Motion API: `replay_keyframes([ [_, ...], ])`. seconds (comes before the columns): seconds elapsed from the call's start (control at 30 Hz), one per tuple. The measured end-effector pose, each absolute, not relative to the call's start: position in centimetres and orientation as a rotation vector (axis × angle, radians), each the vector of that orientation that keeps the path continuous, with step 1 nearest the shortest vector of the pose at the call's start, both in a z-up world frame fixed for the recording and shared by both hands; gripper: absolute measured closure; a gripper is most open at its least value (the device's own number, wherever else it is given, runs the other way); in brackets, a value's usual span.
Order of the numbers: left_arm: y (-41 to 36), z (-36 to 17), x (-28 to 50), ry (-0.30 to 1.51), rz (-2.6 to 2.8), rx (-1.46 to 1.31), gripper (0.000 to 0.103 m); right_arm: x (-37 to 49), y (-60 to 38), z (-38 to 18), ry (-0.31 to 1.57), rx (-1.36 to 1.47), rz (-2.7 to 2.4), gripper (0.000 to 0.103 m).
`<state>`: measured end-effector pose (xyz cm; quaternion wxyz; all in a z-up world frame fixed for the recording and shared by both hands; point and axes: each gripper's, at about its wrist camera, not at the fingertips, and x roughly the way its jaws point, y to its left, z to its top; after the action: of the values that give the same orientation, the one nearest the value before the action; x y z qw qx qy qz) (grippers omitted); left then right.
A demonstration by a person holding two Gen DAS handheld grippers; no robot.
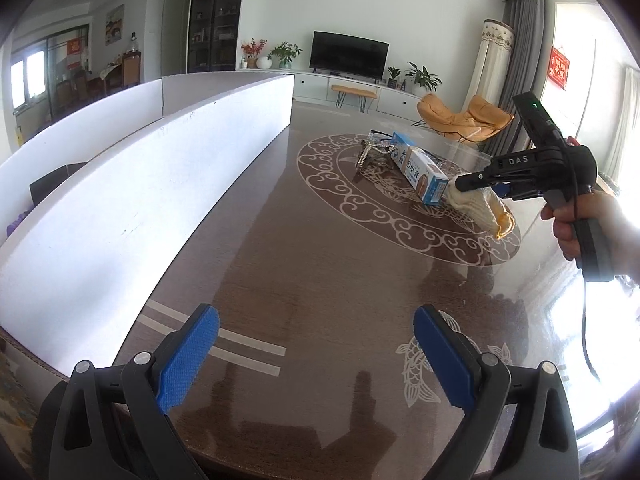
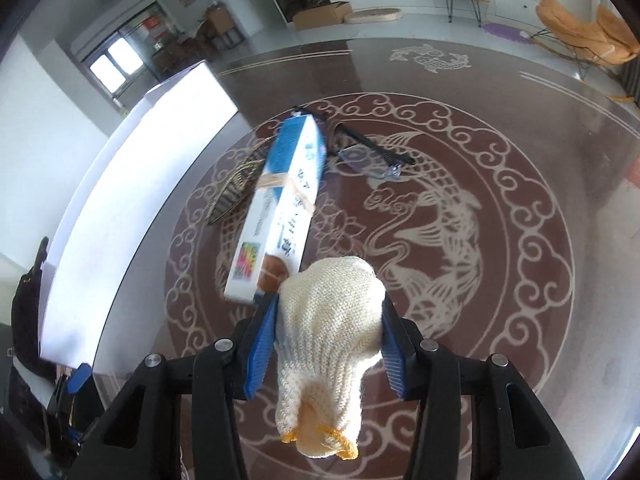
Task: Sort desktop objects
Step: 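Move the right tool down over the blue-and-white ointment box, then shift the right tool from the ointment box onto the white knit glove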
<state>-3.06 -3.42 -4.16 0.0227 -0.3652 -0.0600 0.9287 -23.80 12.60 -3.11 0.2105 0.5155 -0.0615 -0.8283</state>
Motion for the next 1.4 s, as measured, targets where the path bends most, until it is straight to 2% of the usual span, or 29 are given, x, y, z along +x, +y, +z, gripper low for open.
replay_keyframes([
  [0.13,-2.9,-4.6,-3.3,-0.18,2.852,-1.154,0.004,-21.4,11.8,-2.1,0.061,1.354,-2.455,0.052],
  [0.2,-2.6,-4.6,-3.1,-0.147,2.856,-1.145,0.004,-22.2,12.0,-2.3,0.085,1.37,-2.509,0.052],
  [0.27,-2.6,-4.4,-2.9,-0.124,2.868,-1.132,0.004,-23.4,12.1,-2.2,0.074,1.379,-2.55,0.045],
  [0.33,-2.7,-4.2,-2.6,-0.121,2.88,-1.121,0.004,-24.5,11.7,-1.4,0.043,1.35,-2.579,0.027],
  [0.43,-3.0,-4.2,-2.7,-0.144,2.879,-1.13,0.004,-25.9,10.1,0.3,0.001,1.229,-2.582,0.02],
  [0.53,-3.1,-4.4,-2.8,-0.156,2.874,-1.138,0.004,-27.8,6.5,-0.2,0.083,1.248,-2.537,0.021],
  [0.57,-3.2,-4.3,-2.7,-0.155,2.874,-1.137,0.004,-28.5,5.5,-0.9,0.132,1.277,-2.532,0.021],
  [0.6,-3.2,-4.2,-2.6,-0.152,2.878,-1.132,0.004,-28.9,4.7,-1.6,0.178,1.3,-2.526,0.031],
  [0.63,-3.3,-4.1,-2.5,-0.148,2.883,-1.125,0.004,-29.2,4.1,-2.5,0.218,1.332,-2.507,0.051],
  [0.7,-3.6,-4.0,-2.1,-0.144,2.893,-1.113,0.004,-29.5,3.4,-3.8,0.27,1.4,-2.477,0.076],
  [0.8,-4.3,-4.0,-1.9,-0.171,2.906,-1.106,0.004,-27.5,3.7,-3.6,0.139,1.36,-2.453,0.081],
  [0.93,-4.9,-4.2,-2.2,-0.234,2.897,-1.121,0.004,-23.2,6.1,-4.6,-0.491,1.343,-2.21,0.081],
  [0.97,-5.0,-4.2,-2.2,-0.239,2.895,-1.123,0.004,-22.2,6.5,-5.3,-0.576,1.353,-2.172,0.08],
  [1.0,-5.0,-4.1,-2.2,-0.239,2.893,-1.121,0.004,-21.2,6.7,-5.9,-0.599,1.372,-2.172,0.079],
  [1.03,-4.9,-4.1,-2.2,-0.233,2.893,-1.118,0.004,-20.2,6.9,-6.2,-0.584,1.375,-2.201,0.072],
  [1.17,-4.6,-3.9,-1.8,-0.195,2.904,-1.103,0.004,-17.2,8.5,-4.5,-0.38,1.241,-2.444,0.063],
  [1.2,-4.6,-3.9,-1.9,-0.197,2.904,-1.101,0.004,-16.9,8.9,-4.2,-0.364,1.225,-2.455,0.053],
  [1.23,-4.5,-3.9,-1.9,-0.2,2.902,-1.101,0.004,-16.8,9.0,-4.0,-0.341,1.23,-2.452,0.038],
  [1.3,-4.3,-3.9,-2.1,-0.203,2.899,-1.106,0.004,-16.6,8.6,-3.8,-0.245,1.265,-2.444,0.022],
  [1.4,-3.9,-3.9,-1.8,-0.187,2.895,-1.101,0.004,-16.7,7.6,-4.0,-0.127,1.281,-2.431,0.022],
])
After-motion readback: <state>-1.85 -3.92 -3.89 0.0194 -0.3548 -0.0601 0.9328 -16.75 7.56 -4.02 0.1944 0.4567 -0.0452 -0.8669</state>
